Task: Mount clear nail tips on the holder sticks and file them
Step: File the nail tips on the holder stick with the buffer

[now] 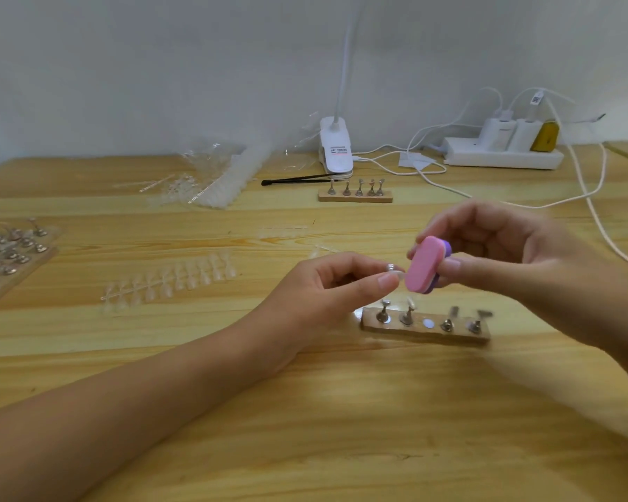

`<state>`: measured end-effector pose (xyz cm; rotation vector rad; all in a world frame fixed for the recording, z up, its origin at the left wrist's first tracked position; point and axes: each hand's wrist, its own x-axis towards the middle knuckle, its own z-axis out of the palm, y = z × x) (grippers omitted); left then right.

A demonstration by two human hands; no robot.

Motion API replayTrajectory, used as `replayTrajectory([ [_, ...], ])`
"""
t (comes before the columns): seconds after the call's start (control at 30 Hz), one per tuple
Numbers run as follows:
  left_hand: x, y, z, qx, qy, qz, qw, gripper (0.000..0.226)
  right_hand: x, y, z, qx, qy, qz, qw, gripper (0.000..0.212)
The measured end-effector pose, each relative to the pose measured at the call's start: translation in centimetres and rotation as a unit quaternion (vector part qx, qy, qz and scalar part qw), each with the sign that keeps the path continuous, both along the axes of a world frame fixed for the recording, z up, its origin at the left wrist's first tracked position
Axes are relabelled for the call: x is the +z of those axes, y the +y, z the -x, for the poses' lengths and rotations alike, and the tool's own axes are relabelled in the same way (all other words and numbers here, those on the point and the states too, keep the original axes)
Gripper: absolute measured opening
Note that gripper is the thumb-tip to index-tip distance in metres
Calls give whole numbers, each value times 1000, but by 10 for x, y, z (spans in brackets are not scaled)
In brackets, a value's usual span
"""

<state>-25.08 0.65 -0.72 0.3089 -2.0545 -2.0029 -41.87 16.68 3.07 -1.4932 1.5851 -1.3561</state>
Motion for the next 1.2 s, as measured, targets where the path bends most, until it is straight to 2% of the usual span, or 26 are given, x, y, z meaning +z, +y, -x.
replayTrajectory([
  [0.13, 1, 0, 0, -9, 12, 6, 1000, 23, -4, -3, -11, -14, 24, -5, 1000, 25],
  [0.2, 0, -1, 1, -7, 10, 5, 1000, 17, -4, -4, -16, -27, 13, 12, 999, 21],
  [0.3, -1, -2, 2, 11, -2, 6, 1000, 13, -3, -5, -19, -72, 13, 44, 996, 27],
  [0.47, -1, 0, 0, -8, 13, 18, 1000, 10, -2, -6, -21, -57, -33, 32, 997, 34],
  [0.57, -1, -1, 1, 7, 2, 18, 1000, 14, -1, -5, -19, -63, -45, 48, 996, 28],
  [0.7, -1, -1, 2, 10, 8, 10, 1000, 14, -6, -6, -21, -25, -44, 24, 998, 23],
  [0.83, -2, -1, 2, 4, 17, 15, 1000, 15, -6, -7, -22, -66, -64, 54, 994, 26],
  [0.97, -3, -2, 3, 4, 18, 13, 1000, 23, -9, -7, -25, -23, -43, -14, 999, 26],
  [1.2, 0, -1, 1, 11, -1, 4, 1000, 22, -1, -7, -15, -102, -132, 97, 981, 21],
])
